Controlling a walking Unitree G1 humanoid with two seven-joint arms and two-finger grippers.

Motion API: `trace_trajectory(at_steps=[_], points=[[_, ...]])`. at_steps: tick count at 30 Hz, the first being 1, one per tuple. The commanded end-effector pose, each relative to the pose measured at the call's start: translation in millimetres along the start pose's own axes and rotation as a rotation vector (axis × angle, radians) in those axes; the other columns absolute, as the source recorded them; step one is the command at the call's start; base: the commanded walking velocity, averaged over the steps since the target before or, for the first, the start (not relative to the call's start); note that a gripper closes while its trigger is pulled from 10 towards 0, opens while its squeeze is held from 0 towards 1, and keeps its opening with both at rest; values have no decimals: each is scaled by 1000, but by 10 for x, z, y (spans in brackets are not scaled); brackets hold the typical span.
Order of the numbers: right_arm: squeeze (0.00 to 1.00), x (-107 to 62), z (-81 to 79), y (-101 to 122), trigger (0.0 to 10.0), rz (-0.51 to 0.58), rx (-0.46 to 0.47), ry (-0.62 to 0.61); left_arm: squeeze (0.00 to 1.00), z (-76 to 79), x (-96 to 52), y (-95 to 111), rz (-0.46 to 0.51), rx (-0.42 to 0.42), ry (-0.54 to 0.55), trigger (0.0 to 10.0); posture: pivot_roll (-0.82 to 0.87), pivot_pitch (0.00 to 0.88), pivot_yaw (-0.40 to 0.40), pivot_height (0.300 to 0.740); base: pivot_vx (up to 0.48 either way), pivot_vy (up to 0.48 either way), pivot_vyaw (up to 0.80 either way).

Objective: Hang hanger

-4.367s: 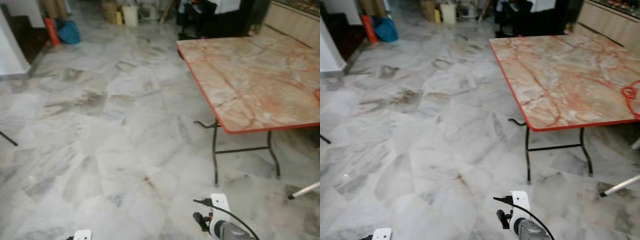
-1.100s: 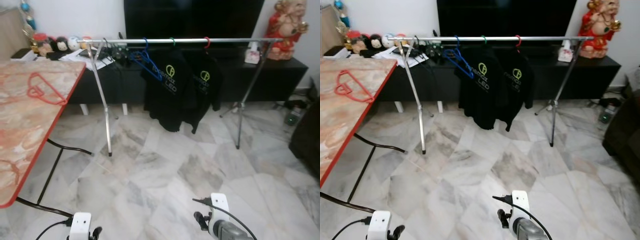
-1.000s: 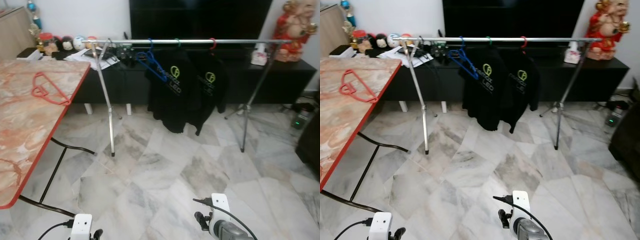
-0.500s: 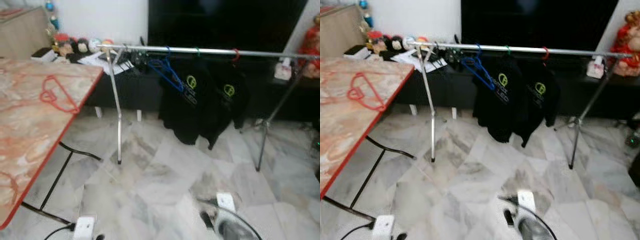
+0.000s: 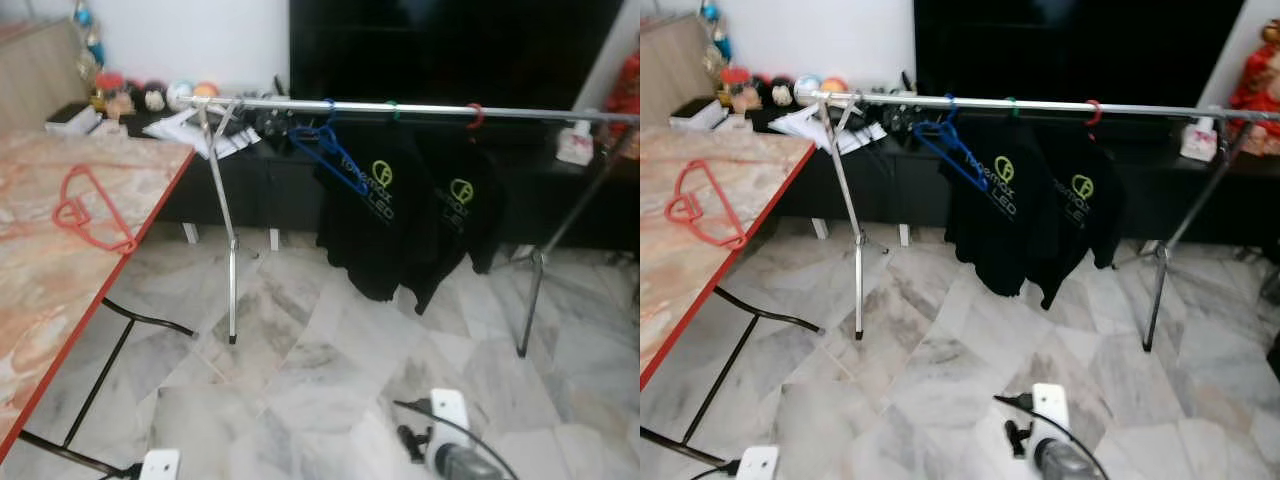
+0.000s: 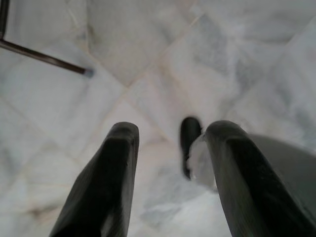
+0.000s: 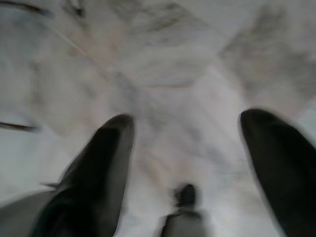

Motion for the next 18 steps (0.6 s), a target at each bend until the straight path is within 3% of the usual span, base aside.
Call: trace_trajectory(at_steps=[1,18], points=[[0,-34,150,-60,10000,-14,8,-40,0,53,11,4,-5,1,-13,10000,-22,0,-29,740,296,0,0],[0,-32,154,-39,10000,-11,4,-42,0,23,-15,-48,4,-3,-19,10000,-22,0,-33,740,298,0,0]])
Point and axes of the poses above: a point about 5 cm out from each wrist's last joint towards the gripper, its own x axis pointing out of the wrist towards the gripper, its own y axis along the axis of the wrist's last joint, z = x × y, the point moved 1 cm from there along x, pointing out of the wrist towards the gripper, and after that the axes turned 8 degrees about -x, right-handed, at the moved point
